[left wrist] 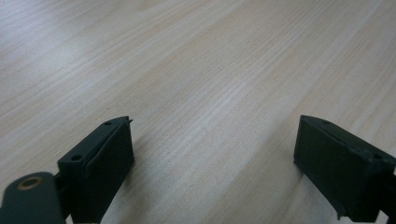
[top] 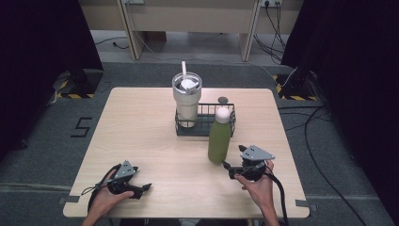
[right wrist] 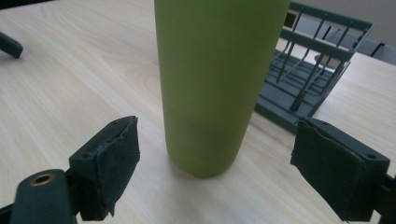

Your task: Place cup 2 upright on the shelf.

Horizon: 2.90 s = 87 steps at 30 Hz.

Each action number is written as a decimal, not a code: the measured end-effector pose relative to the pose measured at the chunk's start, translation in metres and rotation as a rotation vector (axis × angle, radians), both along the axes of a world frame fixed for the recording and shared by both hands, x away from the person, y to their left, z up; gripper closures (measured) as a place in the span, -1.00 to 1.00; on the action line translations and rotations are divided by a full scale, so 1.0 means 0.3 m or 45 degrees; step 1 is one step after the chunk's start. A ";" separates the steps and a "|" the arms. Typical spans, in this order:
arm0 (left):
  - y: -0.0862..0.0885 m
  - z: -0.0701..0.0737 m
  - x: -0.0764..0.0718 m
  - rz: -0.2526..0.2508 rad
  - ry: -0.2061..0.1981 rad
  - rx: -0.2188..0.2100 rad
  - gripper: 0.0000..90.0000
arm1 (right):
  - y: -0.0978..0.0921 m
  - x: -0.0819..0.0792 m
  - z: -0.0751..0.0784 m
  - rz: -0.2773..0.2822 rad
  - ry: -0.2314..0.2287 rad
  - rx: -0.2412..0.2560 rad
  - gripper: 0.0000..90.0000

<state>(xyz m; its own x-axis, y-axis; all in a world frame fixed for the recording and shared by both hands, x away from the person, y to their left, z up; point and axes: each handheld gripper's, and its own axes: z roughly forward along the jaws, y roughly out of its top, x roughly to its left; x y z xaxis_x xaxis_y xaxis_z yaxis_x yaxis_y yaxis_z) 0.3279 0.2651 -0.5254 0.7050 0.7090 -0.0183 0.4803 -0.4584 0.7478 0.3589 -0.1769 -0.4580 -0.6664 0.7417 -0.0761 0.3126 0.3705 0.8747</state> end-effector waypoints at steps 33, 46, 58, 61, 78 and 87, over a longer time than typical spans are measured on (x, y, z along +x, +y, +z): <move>0.000 0.000 0.000 -0.001 0.002 0.002 -0.77 | 0.083 0.129 -0.012 0.034 -0.059 0.113 -0.64; 0.000 0.000 0.000 -0.001 0.001 0.001 -0.77 | 0.115 0.152 -0.055 0.048 -0.059 0.125 -0.64; 0.000 0.000 -0.001 -0.001 0.000 0.003 -0.77 | 0.121 0.177 -0.108 0.052 -0.076 0.192 -0.60; 0.000 0.000 -0.002 -0.001 0.000 0.003 -0.77 | 0.119 0.183 -0.122 0.058 -0.074 0.233 -0.60; 0.000 0.000 -0.002 -0.001 0.000 0.003 -0.77 | 0.127 0.179 -0.138 0.047 -0.143 0.252 -0.54; 0.000 0.000 -0.002 -0.001 0.001 0.002 -0.77 | 0.124 0.161 -0.079 0.038 -0.204 0.237 -0.53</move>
